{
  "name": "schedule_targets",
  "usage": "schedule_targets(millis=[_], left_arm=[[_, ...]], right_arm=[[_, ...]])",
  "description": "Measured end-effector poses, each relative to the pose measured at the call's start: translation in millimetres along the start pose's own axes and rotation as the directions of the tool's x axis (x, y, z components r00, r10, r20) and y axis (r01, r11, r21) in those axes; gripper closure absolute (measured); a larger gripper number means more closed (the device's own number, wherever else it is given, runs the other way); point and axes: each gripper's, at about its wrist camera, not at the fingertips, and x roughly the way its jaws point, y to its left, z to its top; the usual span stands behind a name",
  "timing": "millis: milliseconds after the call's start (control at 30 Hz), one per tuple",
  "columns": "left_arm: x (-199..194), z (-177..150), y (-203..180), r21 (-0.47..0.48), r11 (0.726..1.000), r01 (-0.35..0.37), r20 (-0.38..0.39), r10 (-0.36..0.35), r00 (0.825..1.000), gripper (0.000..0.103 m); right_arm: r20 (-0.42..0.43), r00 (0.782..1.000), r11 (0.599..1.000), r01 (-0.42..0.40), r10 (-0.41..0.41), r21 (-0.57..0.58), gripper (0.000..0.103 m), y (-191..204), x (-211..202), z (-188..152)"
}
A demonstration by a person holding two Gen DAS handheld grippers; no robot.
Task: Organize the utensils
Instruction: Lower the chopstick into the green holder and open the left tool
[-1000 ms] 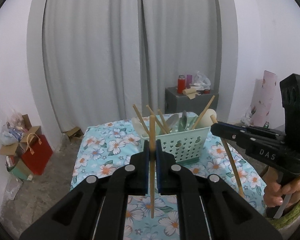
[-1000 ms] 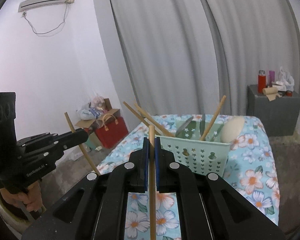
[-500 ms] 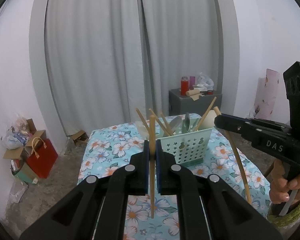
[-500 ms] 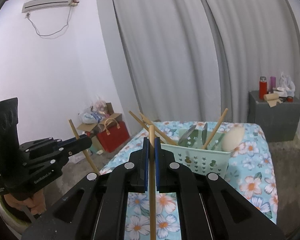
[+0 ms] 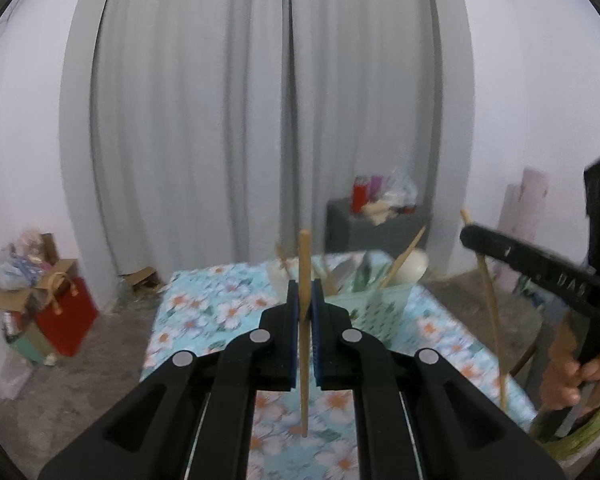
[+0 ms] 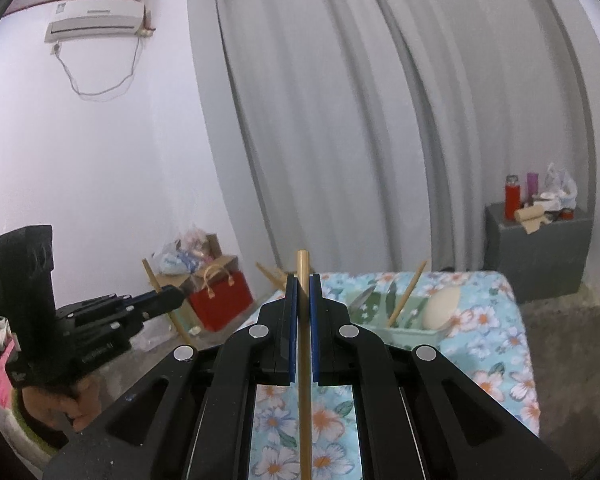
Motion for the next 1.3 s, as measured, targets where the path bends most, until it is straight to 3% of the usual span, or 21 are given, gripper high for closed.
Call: schedule_targets(millis=[133,267,400,533,667,867,1167,1300], left_arm=[[-9,23,9,-0.046,0.993,0.106,0.074,-0.103,0.992,0.098],[-17,51,17,-0.089,0.971,0.222,0.164,-0.206,0.965,0.098],[-17,79,21,-0.097,0.966,0.241,0.268,-0.207,0.941,0.098],[2,95,18,-0.103,0.958,0.269,0.31,-0.226,0.924,0.098],[29,99,8,-0.08,0.965,0.248,0.303,-0.214,0.929,0.098],[82,92,-9,-0.06,0.976,0.209,0.248,-0.189,0.95,0.098],[120,73,-17,-0.034,0.99,0.138,0.214,-0.128,0.968,0.098],[140,66,-19,-0.064,0.986,0.157,0.154,-0.146,0.977,0.097]], right_arm=[[0.051,0.998,0.999,0.032,-0.033,0.006,0.099,-4,-15,13],[0.101,0.994,0.999,0.042,-0.044,0.023,0.099,-10,-31,26],[0.138,0.989,0.998,0.05,-0.053,0.026,0.099,-16,-39,36],[0.155,0.987,0.998,0.046,-0.05,0.034,0.099,-23,-41,41],[0.163,0.985,0.998,0.045,-0.051,0.042,0.099,-31,-37,43],[0.146,0.988,0.998,0.047,-0.053,0.049,0.099,-39,-34,41],[0.121,0.991,0.997,0.044,-0.051,0.06,0.099,-45,-36,37],[0.103,0.994,0.997,0.035,-0.043,0.074,0.099,-50,-32,37]])
